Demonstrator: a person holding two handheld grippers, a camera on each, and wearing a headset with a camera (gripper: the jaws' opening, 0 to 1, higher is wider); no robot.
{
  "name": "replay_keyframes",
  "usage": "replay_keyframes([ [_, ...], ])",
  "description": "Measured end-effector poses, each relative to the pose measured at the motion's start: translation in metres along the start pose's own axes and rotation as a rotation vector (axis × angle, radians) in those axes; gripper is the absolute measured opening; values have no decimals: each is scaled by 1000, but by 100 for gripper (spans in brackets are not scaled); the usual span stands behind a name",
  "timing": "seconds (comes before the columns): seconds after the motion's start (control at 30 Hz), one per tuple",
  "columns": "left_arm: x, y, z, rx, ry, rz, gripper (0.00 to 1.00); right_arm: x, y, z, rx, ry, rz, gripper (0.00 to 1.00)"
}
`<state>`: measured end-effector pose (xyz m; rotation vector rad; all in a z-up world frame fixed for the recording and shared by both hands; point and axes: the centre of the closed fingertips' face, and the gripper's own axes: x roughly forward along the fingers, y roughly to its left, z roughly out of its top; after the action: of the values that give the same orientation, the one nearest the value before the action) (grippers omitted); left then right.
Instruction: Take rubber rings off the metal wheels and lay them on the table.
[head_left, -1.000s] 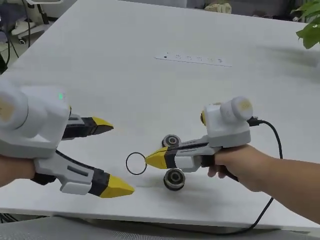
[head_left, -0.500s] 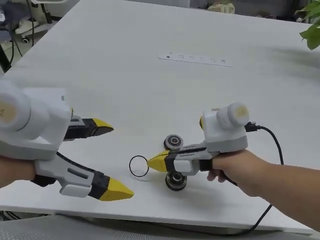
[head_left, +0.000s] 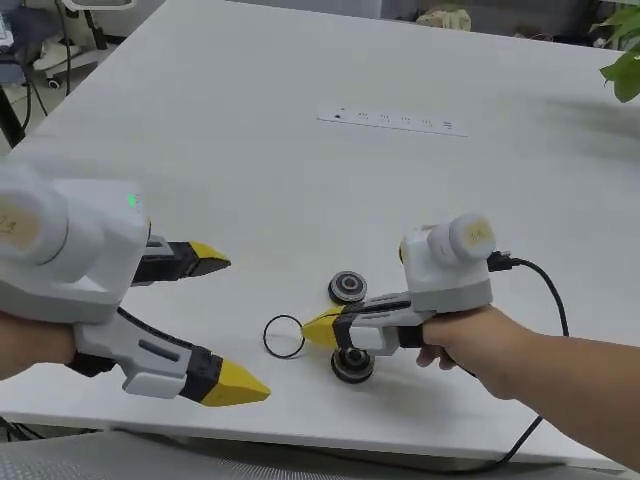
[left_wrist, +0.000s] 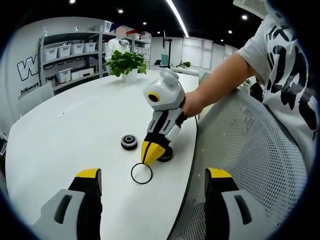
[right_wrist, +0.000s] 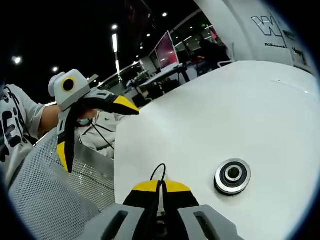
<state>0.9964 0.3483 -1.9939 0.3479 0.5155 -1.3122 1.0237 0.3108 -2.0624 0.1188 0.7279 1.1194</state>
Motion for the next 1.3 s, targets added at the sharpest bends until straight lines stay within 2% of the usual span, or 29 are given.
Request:
replay_keyframes([
  [0.37, 1, -2, 1, 0, 5, -6, 82, -2, -6, 0, -21, -4, -29, 9],
  [0.57, 1, -1, 1, 1, 7, -3, 82, -4, -5, 3, -22, -15, -28, 11],
  [0.87, 2, 0, 0, -2, 12, -3, 81, -14, -3, 13, -20, -52, -22, 13],
  [1.3, 8, 1, 9, 9, 7, -16, 80, -32, -1, 24, -43, -98, -28, 16],
])
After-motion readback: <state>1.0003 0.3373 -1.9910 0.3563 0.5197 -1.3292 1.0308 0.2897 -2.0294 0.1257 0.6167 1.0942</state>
